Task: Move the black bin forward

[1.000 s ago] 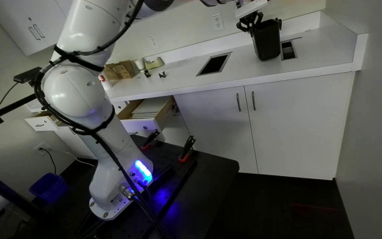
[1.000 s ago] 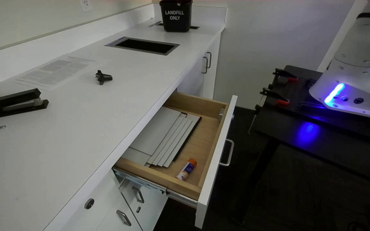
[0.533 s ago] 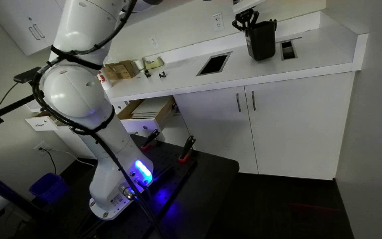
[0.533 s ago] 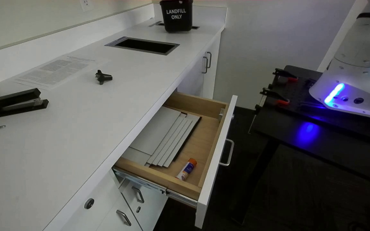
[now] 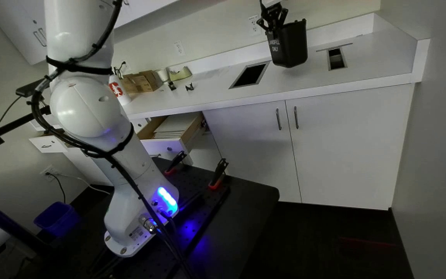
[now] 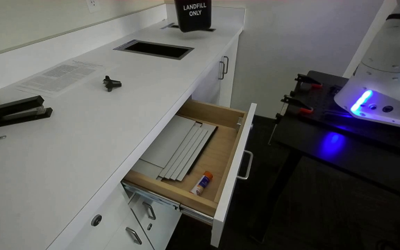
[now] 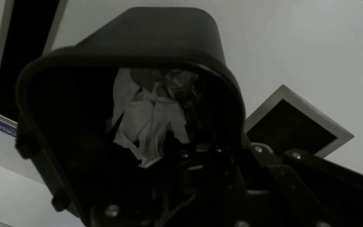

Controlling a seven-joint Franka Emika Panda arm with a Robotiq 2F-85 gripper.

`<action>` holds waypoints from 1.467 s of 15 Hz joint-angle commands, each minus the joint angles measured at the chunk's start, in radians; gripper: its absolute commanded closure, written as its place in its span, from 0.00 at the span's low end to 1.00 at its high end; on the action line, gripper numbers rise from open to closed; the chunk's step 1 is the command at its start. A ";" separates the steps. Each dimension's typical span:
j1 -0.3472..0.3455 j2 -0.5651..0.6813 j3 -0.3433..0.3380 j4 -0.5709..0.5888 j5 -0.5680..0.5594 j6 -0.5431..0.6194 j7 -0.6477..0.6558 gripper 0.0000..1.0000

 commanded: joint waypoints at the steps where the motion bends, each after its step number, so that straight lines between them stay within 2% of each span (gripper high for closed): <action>1: -0.003 -0.146 0.026 -0.239 0.082 0.121 -0.150 0.98; 6: 0.003 -0.230 0.034 -0.424 0.192 0.257 -0.342 0.98; 11: 0.014 -0.255 0.026 -0.507 0.263 0.329 -0.468 0.98; 14: 0.022 -0.251 0.017 -0.514 0.285 0.325 -0.477 0.98; 22: 0.046 -0.229 -0.027 -0.497 0.256 0.377 -0.345 0.98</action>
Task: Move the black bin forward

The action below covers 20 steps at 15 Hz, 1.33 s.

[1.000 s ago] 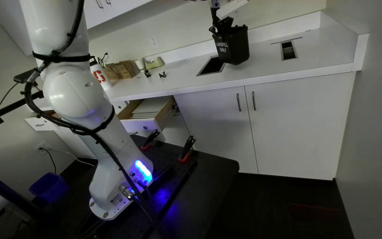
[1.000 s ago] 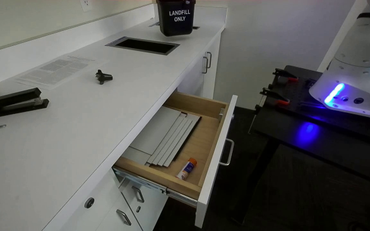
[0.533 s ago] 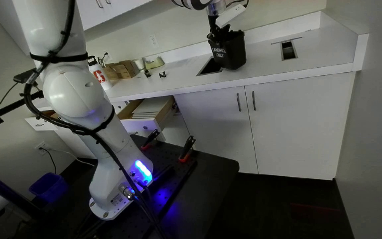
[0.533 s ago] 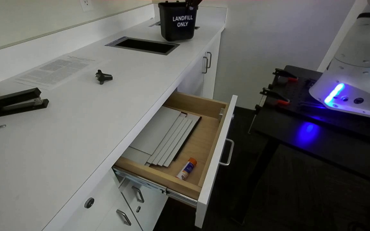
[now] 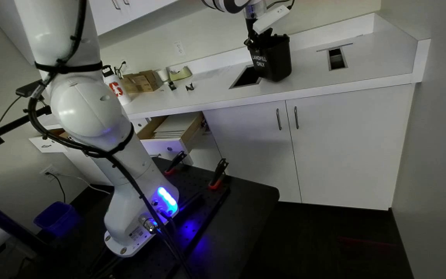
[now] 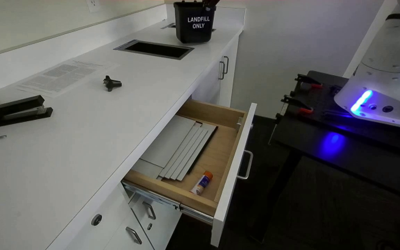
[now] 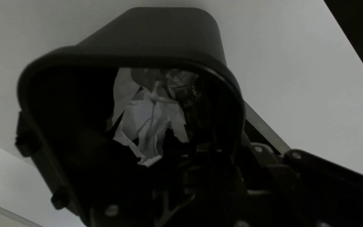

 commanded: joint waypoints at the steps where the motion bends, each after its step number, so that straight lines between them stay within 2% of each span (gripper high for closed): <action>1: 0.029 -0.017 -0.032 -0.013 -0.012 0.034 0.071 0.98; 7: 0.038 0.012 -0.050 0.017 -0.050 0.003 0.155 0.98; 8: 0.039 0.014 -0.051 0.020 -0.055 0.001 0.168 0.66; 9: 0.039 0.014 -0.052 0.022 -0.056 -0.002 0.171 0.65; 13: 0.042 -0.001 -0.053 0.015 -0.065 -0.004 0.199 0.37; 18: 0.043 -0.082 -0.056 -0.008 -0.071 -0.040 0.215 0.00; 20: 0.045 -0.123 -0.062 -0.001 -0.078 -0.099 0.237 0.00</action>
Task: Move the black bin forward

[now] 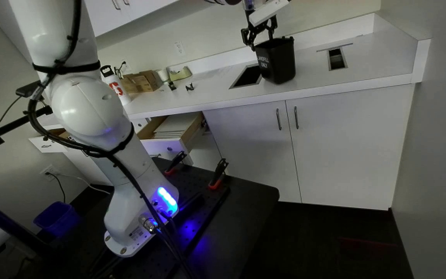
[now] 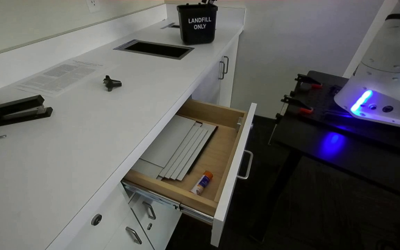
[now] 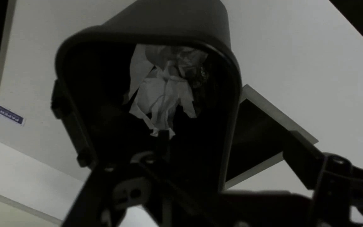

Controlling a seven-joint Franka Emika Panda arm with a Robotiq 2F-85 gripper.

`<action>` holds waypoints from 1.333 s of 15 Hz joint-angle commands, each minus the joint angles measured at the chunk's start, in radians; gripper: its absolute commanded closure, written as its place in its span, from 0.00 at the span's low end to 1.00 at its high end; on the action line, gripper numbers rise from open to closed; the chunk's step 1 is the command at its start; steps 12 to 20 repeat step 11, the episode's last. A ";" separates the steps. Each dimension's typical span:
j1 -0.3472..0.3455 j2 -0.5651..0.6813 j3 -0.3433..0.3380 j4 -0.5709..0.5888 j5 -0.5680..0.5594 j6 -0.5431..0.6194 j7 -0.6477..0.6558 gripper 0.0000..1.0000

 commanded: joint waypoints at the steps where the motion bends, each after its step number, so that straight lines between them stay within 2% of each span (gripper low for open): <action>1: 0.013 -0.107 -0.021 -0.007 -0.018 -0.122 0.048 0.00; 3: 0.020 -0.149 -0.031 0.004 -0.018 -0.192 0.044 0.00; 7: 0.050 -0.199 -0.059 0.025 -0.030 -0.256 0.056 0.00; 8: 0.050 -0.175 -0.064 0.019 -0.003 -0.218 0.016 0.00; 20: 0.060 -0.179 -0.074 0.019 -0.003 -0.221 0.016 0.00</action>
